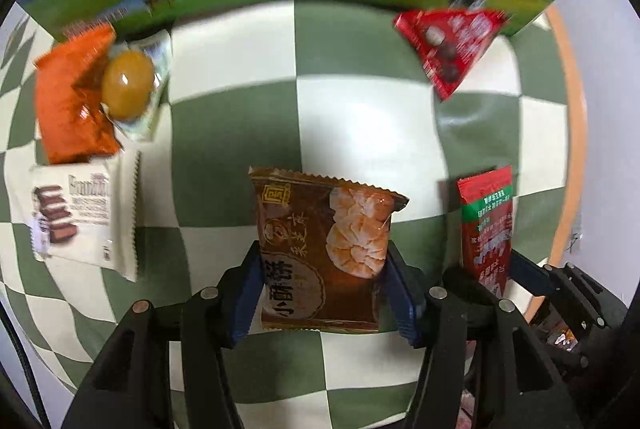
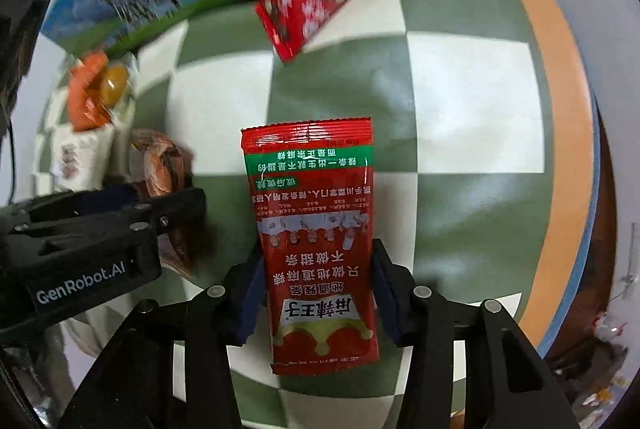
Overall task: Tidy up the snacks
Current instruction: 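Carry both packets into the box and open both tools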
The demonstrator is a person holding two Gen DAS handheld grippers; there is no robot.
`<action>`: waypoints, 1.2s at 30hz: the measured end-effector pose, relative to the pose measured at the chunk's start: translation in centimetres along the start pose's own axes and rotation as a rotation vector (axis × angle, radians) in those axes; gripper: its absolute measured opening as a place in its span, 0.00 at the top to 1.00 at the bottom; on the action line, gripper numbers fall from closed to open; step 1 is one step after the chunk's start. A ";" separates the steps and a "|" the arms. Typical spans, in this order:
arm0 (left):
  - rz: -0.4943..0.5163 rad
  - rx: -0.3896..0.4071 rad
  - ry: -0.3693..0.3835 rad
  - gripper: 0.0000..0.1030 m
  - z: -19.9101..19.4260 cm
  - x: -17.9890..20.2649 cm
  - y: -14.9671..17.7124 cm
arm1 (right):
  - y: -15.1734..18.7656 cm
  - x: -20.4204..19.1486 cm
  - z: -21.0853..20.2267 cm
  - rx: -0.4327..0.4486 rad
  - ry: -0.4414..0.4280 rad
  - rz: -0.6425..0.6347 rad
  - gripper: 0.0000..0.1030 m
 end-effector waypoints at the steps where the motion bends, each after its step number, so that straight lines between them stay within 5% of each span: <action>1: -0.005 0.010 0.013 0.48 -0.8 0.2 -0.3 | -0.3 0.0 -1.0 0.006 -0.021 0.010 0.51; 5: -0.009 0.103 0.073 0.48 -6.0 0.9 -2.1 | -2.2 -1.2 -6.6 0.072 -0.114 0.031 0.51; 10: -0.008 0.245 0.117 0.48 -13.8 -0.4 -7.1 | -9.5 -4.0 -13.8 0.183 -0.221 0.032 0.51; 16: 0.007 0.314 0.014 0.48 -19.5 -7.8 -16.3 | -19.5 -4.4 -18.1 0.272 -0.219 0.023 0.51; 20: -0.004 0.288 -0.058 0.48 -20.1 -13.3 -19.2 | -24.9 -4.1 -15.9 0.248 -0.143 0.019 0.51; 25: -0.041 0.203 -0.098 0.48 -16.0 -18.4 -23.4 | -29.5 -3.6 -12.0 0.176 -0.071 0.053 0.51; 32: -0.072 0.069 -0.129 0.47 -8.6 -23.2 -27.3 | -31.9 -2.9 -8.1 0.128 -0.035 0.100 0.50; 36: -0.080 0.003 -0.126 0.46 -6.4 -24.2 -28.0 | -32.3 -2.7 -6.6 0.094 -0.016 0.137 0.24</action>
Point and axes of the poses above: each gripper's, at about its wrist camera, not at the fingertips, and z roughly the way its jaws point, x to its right, y to its underside, the point moved 10 cm from there along z, roughly the way its jaws point, and after that the axes turned 11 degrees about z, right-handed, at the moved point
